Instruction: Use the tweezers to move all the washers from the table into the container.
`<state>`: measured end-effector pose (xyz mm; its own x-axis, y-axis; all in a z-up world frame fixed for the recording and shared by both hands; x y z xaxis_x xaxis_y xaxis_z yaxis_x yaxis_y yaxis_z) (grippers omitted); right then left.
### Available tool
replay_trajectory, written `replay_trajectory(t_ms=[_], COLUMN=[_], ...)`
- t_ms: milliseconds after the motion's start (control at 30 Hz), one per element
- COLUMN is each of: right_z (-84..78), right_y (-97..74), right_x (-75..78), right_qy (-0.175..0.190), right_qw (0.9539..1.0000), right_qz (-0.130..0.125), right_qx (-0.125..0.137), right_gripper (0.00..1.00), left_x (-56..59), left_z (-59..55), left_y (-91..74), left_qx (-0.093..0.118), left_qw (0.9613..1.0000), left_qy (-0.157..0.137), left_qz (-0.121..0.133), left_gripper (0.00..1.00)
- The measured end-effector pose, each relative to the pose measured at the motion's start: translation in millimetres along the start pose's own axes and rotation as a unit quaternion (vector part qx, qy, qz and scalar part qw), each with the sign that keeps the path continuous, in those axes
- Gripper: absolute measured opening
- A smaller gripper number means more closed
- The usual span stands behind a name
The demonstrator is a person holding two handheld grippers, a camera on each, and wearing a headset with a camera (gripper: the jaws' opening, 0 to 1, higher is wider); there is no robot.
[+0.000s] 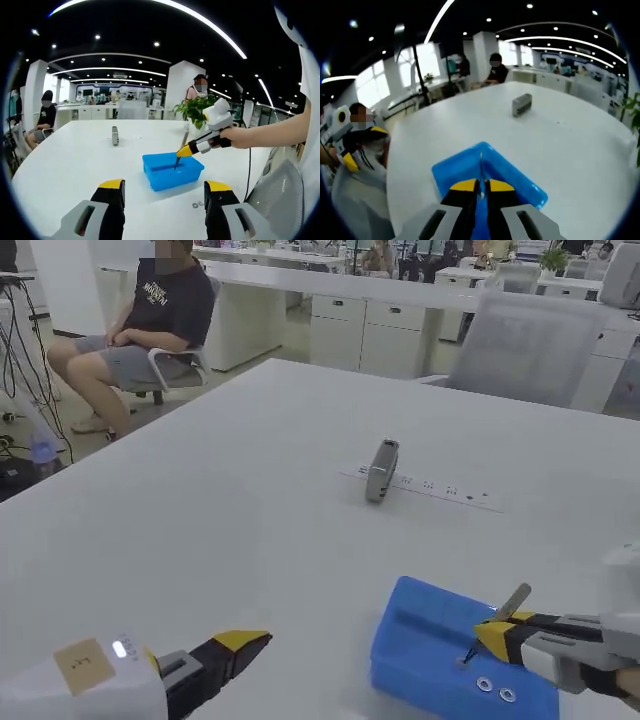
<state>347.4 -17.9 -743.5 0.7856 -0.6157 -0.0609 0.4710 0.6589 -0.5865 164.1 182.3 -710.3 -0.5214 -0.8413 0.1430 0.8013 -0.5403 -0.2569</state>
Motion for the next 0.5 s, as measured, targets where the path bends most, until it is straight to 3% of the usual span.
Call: replay_trajectory(t_ms=[500], right_z=[-4.9], right_y=[14.7], right_x=[4.2], right_qy=[-0.009], right_qw=[0.9997], right_qz=[-0.001], right_qx=[-0.023], right_gripper=[0.03], left_x=[-0.5], left_z=[0.3], left_y=[-0.5], left_qx=[0.003], left_qw=[1.0], left_qy=[-0.002], left_qz=[0.0], left_gripper=[0.64])
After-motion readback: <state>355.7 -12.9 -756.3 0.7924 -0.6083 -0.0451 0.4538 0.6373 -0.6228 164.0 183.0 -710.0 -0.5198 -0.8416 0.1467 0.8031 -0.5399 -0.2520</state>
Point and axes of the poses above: the centre of the closed fingertips' face, and the gripper's own axes: y roughly forward along the fingers, x roughly to its right, z roughly out of its top, the point moved 8 cm from there along -y, roughly backward along the fingers, and after that the axes turned 6 degrees about -z, right-handed, at the moved point
